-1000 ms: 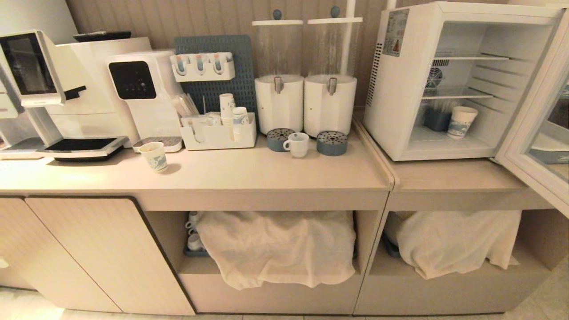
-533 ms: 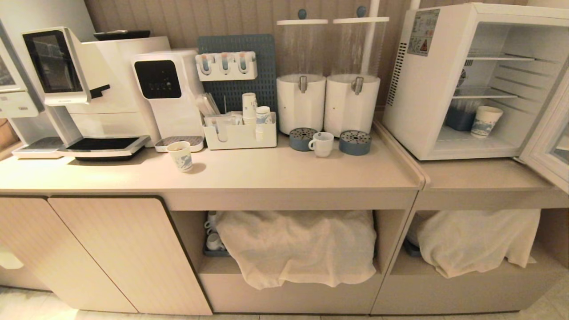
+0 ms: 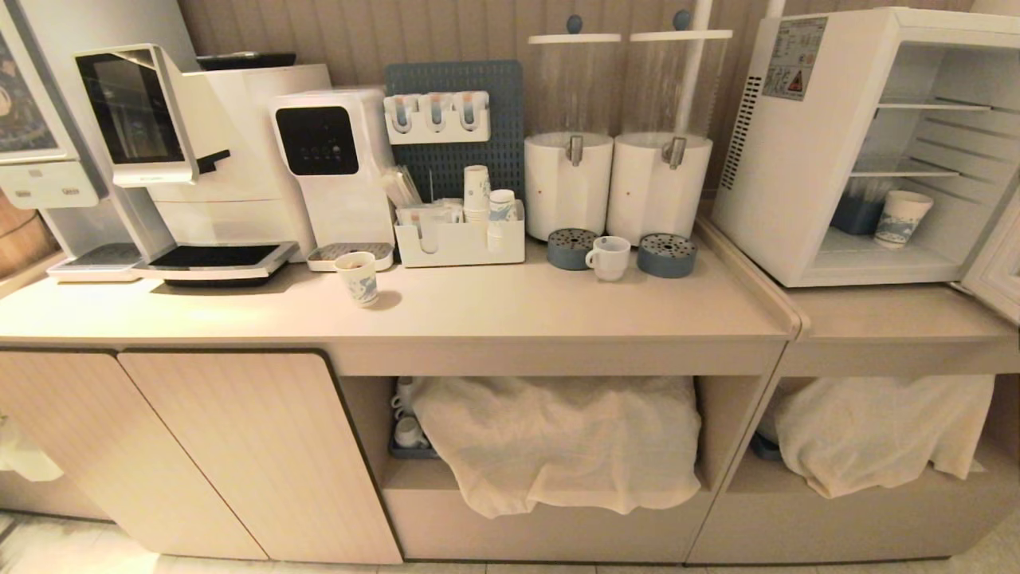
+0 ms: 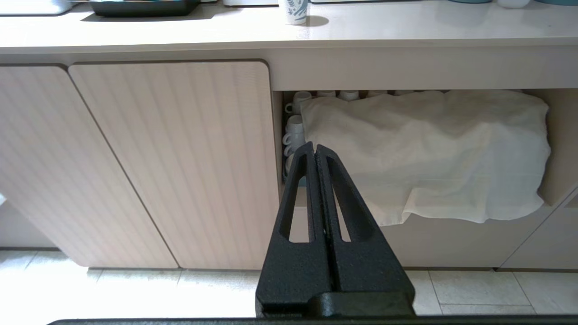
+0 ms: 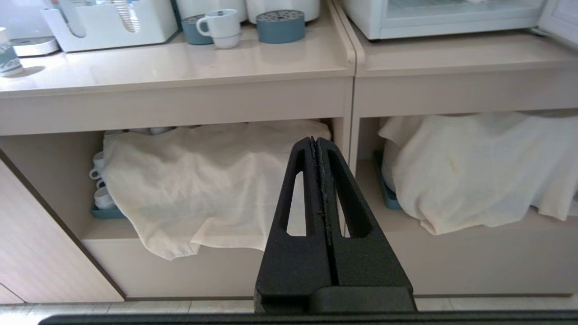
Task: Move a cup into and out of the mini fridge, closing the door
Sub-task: Put the ceramic cup in the freezer
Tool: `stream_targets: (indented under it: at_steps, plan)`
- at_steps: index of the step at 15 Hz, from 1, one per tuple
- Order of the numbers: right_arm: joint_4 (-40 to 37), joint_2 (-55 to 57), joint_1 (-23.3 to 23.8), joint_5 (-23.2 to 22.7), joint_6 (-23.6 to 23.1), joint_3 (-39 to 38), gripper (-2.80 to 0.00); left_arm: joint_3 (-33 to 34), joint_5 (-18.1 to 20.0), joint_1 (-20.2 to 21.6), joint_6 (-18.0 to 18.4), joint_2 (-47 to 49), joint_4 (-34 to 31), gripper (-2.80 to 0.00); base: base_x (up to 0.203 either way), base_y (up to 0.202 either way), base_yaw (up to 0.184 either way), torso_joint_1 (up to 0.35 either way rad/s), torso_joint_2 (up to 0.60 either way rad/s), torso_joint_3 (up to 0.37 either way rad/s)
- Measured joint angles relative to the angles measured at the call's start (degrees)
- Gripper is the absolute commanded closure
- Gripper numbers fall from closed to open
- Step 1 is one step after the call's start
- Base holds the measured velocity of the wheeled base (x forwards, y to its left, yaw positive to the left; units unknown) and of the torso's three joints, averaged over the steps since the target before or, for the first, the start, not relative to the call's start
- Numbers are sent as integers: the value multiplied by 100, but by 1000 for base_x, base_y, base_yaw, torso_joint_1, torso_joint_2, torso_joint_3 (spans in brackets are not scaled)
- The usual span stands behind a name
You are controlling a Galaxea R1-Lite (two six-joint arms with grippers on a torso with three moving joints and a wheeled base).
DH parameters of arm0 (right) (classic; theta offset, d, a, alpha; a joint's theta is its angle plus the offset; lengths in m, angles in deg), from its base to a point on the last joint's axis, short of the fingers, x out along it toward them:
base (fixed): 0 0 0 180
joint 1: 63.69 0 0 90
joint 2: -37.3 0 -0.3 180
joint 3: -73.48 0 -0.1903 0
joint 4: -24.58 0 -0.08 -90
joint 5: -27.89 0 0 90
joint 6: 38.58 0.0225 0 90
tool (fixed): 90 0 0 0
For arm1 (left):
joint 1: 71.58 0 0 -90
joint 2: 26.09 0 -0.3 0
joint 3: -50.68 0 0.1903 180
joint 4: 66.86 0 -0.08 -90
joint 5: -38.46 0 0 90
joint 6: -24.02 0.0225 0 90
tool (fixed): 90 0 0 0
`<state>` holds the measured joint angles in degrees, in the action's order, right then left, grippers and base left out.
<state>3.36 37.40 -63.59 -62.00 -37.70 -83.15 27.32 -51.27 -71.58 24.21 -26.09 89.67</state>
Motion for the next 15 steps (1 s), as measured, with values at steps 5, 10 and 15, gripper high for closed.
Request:
stream_targets:
  at_steps: [5, 10, 15]
  plan:
    - [5, 0, -2, -1, 0, 0, 0, 0, 0, 0, 10, 0, 2, 0, 76, 0, 0, 1, 1, 0]
    - [-4, 0, 1, -1, 0, 0, 0, 0, 0, 0, 6, 0, 0, 0, 194, 0, 1, 4, 5, 3]
    - [0, 0, -5, -1, -1, 0, 0, 0, 0, 0, 6, 0, 0, 0, 193, 0, 2, 2, 3, 1]
